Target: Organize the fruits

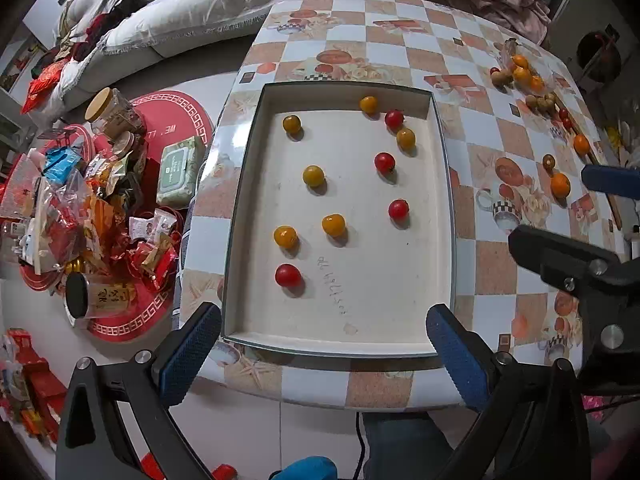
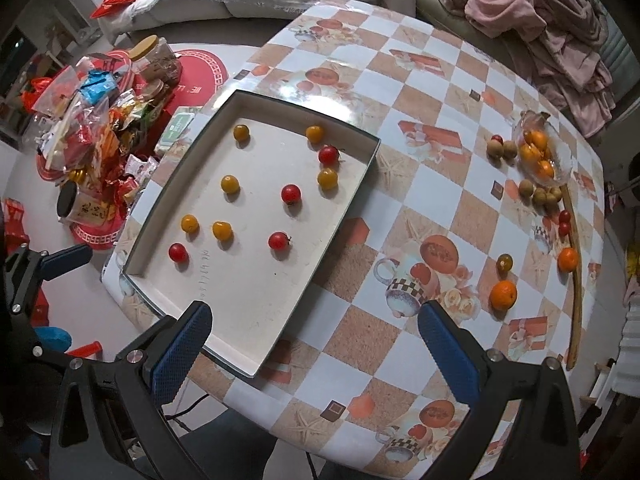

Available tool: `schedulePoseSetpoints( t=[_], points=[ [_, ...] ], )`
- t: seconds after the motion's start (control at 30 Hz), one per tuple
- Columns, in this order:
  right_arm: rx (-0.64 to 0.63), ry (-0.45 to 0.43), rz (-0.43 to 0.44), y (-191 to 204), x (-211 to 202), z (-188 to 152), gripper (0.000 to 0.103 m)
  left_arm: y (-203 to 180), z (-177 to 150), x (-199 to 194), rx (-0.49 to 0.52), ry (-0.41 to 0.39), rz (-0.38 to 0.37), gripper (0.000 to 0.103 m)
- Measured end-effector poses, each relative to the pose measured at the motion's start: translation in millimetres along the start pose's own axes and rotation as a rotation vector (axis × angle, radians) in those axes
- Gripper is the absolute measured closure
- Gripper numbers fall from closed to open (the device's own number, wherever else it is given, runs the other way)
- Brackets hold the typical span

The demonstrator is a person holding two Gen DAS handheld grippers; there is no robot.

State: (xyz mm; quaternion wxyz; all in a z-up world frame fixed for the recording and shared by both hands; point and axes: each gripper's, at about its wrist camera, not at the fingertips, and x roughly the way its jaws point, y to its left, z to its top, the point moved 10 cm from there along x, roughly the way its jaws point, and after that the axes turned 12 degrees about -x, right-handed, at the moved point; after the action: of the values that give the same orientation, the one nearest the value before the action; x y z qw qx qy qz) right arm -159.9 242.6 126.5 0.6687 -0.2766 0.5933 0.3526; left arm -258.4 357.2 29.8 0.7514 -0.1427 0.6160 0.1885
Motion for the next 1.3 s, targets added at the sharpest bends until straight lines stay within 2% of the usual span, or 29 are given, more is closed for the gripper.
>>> schedulePoseSetpoints(
  t=[0.2, 0.67, 1.3],
  points=[
    [-0.004, -0.005, -0.014, -0.3, -5.8, 2.5, 0.000, -3.1, 3.0, -5.6, 0.022, -0.018, 0.003, 0.000],
    [-0.005, -0.006, -0.013, -0.8, -8.5, 3.3, 0.000, -13.1, 3.2, -7.5, 0.040, -0.011, -0.027, 0.000],
    [0.000, -0.005, -0.009, 2.0, -8.4, -0.7, 0.000, -15.7, -1.7, -4.5, 0.048, 0.000, -0.026, 0.000]
  ],
)
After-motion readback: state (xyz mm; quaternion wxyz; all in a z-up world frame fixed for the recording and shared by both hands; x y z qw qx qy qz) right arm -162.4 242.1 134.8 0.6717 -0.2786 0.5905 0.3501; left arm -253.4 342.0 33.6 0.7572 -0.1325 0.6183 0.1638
